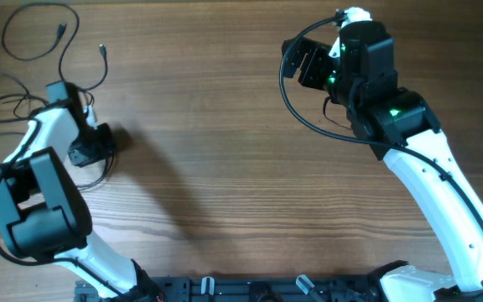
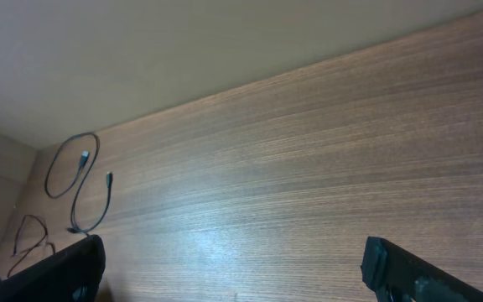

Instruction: Untangle cables

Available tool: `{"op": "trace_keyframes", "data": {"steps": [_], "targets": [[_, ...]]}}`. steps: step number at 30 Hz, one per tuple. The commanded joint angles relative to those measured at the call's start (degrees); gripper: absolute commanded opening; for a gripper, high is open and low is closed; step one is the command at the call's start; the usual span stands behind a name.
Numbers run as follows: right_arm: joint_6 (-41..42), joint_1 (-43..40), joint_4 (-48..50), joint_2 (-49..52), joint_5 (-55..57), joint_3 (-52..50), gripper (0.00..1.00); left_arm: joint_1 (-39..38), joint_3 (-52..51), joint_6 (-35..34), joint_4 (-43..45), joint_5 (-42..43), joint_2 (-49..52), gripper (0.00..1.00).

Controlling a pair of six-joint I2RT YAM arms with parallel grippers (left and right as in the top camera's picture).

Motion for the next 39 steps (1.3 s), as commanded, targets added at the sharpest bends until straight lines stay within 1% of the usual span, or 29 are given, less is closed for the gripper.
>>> {"op": "trace_keyframes", "data": {"steps": [1, 2, 3, 8, 10, 13, 15, 16, 17, 18, 19, 20, 22, 23, 24, 26, 29, 30, 33, 35, 39], "targets": [[0.8, 0.0, 0.0, 0.3, 0.6, 0.2, 1.00, -1.8, -1.1, -1.3, 0.6, -2.5, 2.0, 0.09], [0.8, 0.0, -0.2, 0.3, 0.7, 0.2, 1.00, -1.7, -0.9, -1.3, 0.3, -2.5, 2.0, 0.25], [0.8, 0.0, -0.3, 0.3, 0.7, 0.2, 1.00, -1.7, -0.5, -1.3, -0.1, -2.5, 1.9, 1.00], [0.8, 0.0, -0.1, 0.3, 0.7, 0.2, 1.00, 0.1, 3.4, -5.3, -3.9, -2.7, -0.5, 1.00], [0.8, 0.0, -0.2, 0.3, 0.7, 0.2, 1.00, 1.4, 4.8, -7.0, -4.2, -2.7, -2.4, 1.00], [0.8, 0.0, -0.2, 0.3, 0.0, 0.2, 1.00, 4.2, 5.3, -8.8, -0.9, -2.7, -6.3, 1.00], [0.8, 0.0, -0.2, 0.3, 0.0, 0.2, 1.00, 6.6, 5.3, -8.9, 3.1, -2.6, -8.0, 1.00], [0.8, 0.0, -0.2, 0.3, 0.0, 0.2, 1.00, 7.7, 5.3, -9.9, 4.5, -2.7, -8.2, 1.00], [0.8, 0.0, -0.2, 0.3, 0.0, 0.2, 1.00, 9.1, 5.3, -12.9, 6.1, -2.4, -8.2, 1.00], [0.8, 0.0, -0.2, 0.3, 0.0, 0.2, 1.00, 10.4, 5.3, -15.1, 7.0, -0.6, -8.2, 1.00], [0.8, 0.0, -0.3, 0.3, 0.0, 0.2, 1.00, 11.9, 5.3, -16.0, 7.8, 4.8, -8.2, 1.00], [0.8, 0.0, -0.3, 0.2, -0.3, 0.2, 1.00, 13.4, 5.3, -15.2, 8.4, 12.8, -8.6, 1.00], [0.6, 0.0, -0.1, 0.1, -0.3, 0.2, 1.00, 15.2, 5.3, -10.1, 9.4, 29.8, -10.0, 0.99], [0.6, 0.0, 0.1, -0.2, -0.2, 0.3, 1.00, 15.4, 5.3, -8.6, 9.7, 33.5, -10.9, 1.00], [0.2, 0.0, 0.7, -0.9, 0.5, 0.4, 1.00, 15.4, 5.3, -8.0, 9.9, 34.7, -12.3, 1.00], [-2.1, 0.0, 1.9, -3.0, 2.5, 0.5, 1.00, 14.8, 5.3, -6.4, 9.8, 34.3, -16.0, 1.00], [-4.0, 0.0, 1.5, -8.3, 8.0, 0.5, 1.00, 13.3, 5.3, -5.2, 9.9, 34.2, -24.4, 1.00], [-4.0, 0.0, 0.3, -10.9, 10.5, 0.5, 1.00, 12.8, 5.3, -5.2, 9.7, 34.2, -27.7, 1.00], [-3.9, 0.0, -3.3, -15.4, 12.8, 0.4, 1.00, 11.6, 5.2, -5.2, 8.7, 34.2, -35.3, 1.00], [-3.9, 0.0, -6.8, -18.5, 14.3, 0.2, 1.00, 10.3, 4.6, -2.4, 7.0, 33.9, -41.7, 1.00], [-4.1, 0.0, -12.7, -22.3, 15.7, -1.1, 1.00, 8.0, 1.0, -2.1, 5.4, 32.5, -51.5, 1.00]]}}
